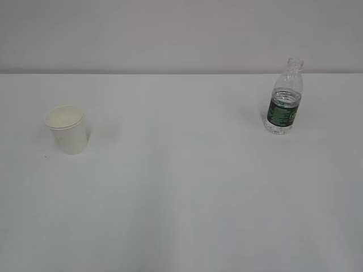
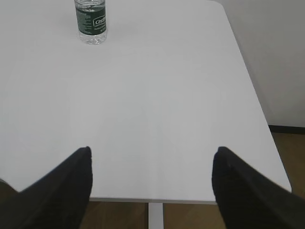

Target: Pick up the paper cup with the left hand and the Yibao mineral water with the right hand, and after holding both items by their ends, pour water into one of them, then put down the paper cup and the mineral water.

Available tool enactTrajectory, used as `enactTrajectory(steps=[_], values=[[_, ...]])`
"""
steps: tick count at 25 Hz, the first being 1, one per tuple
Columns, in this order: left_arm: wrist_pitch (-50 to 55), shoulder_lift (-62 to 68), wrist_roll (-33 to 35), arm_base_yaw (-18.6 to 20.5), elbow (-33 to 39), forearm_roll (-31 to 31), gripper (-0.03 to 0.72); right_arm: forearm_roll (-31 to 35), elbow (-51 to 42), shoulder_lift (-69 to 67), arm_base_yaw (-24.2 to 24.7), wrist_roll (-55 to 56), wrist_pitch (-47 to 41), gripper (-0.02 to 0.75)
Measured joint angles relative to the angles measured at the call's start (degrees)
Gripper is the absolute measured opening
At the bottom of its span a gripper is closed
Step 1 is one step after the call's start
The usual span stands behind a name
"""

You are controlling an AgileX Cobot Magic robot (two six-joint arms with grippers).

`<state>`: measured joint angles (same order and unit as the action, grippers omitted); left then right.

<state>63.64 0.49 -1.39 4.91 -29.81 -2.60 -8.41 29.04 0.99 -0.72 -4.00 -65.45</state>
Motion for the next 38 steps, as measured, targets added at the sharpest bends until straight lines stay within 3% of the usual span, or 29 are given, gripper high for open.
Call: enactTrajectory(steps=[38], values=[[0.00,0.00,0.00,0.00,0.00,-0.10,0.409,0.00,0.00,0.00,0.00,0.00,0.00,0.589]])
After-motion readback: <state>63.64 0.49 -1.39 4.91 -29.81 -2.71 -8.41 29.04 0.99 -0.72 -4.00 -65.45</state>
